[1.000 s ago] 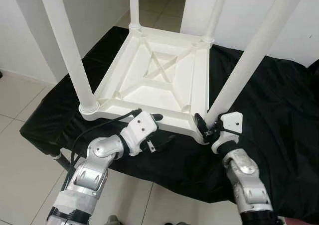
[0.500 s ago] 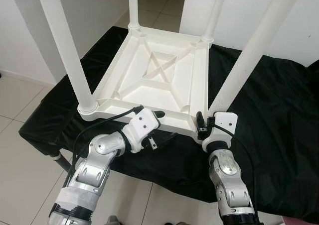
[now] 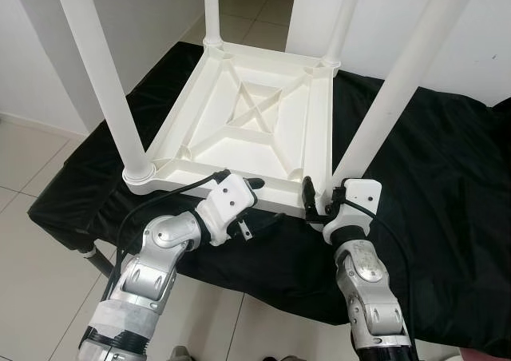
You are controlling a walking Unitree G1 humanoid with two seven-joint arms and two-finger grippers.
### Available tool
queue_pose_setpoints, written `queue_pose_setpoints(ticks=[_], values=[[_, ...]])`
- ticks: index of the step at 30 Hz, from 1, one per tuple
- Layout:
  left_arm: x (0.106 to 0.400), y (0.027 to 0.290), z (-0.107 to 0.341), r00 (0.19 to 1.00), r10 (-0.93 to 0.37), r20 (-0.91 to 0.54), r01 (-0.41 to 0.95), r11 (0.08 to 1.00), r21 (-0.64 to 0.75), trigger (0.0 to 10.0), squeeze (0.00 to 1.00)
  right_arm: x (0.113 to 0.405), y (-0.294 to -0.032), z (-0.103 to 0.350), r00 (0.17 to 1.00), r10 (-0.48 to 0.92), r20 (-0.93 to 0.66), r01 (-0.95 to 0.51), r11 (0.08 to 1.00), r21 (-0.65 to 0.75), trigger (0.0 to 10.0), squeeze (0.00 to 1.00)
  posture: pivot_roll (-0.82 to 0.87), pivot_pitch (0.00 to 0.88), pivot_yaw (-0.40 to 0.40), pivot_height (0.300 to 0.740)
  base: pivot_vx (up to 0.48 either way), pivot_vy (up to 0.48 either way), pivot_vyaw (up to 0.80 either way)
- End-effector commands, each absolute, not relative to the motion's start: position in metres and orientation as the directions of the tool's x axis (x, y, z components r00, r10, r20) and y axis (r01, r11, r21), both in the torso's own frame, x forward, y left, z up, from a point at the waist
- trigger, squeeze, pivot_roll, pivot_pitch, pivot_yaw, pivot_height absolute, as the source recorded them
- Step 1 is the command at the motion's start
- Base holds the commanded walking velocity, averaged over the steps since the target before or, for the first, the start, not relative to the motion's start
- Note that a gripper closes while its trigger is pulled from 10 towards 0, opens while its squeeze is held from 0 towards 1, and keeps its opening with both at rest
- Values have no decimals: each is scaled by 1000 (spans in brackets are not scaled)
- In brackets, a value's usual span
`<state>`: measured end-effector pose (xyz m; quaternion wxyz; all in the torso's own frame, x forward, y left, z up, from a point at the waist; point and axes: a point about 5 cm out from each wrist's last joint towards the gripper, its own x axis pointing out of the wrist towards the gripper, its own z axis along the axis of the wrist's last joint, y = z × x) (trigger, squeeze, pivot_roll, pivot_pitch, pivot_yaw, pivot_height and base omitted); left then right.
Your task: Building children table
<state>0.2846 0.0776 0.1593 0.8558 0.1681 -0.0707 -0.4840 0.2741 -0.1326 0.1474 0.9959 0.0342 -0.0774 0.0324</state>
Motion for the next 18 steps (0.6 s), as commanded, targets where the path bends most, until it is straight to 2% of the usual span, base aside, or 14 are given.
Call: queue_pose_setpoints(ticks=[1,2,3,4,9,12,18], values=[[287,78,155,581,-813,-26,769,538,346,10000,0,271,-139,148,980,106,167,-116,992,50,10000,1000,1,84,-50,740,0,0,0],[287,78,155,580,-815,-25,770,537,345,10000,0,269,-145,148,973,155,172,-163,986,32,10000,102,-4,81,-50,740,0,0,0],[287,78,155,580,-815,-25,770,537,345,10000,0,269,-145,148,973,155,172,-163,986,32,10000,102,-4,81,-50,740,0,0,0],[287,78,154,579,-815,-27,770,536,344,10000,0,268,-151,148,960,219,175,-223,975,7,10000,0,-7,78,-51,740,0,0,0],[288,78,152,579,-815,-31,771,535,346,10000,0,265,-163,150,918,355,176,-354,935,-38,10000,0,-9,70,-54,740,0,0,0],[290,79,152,579,-814,-33,770,534,350,10000,0,270,-184,148,861,493,125,-483,869,-106,10000,0,-6,59,-55,740,0,0,0],[292,80,153,581,-813,-33,767,533,358,10000,0,283,-193,150,838,539,86,-526,839,-137,10000,0,-1,52,-56,740,0,0,0]])
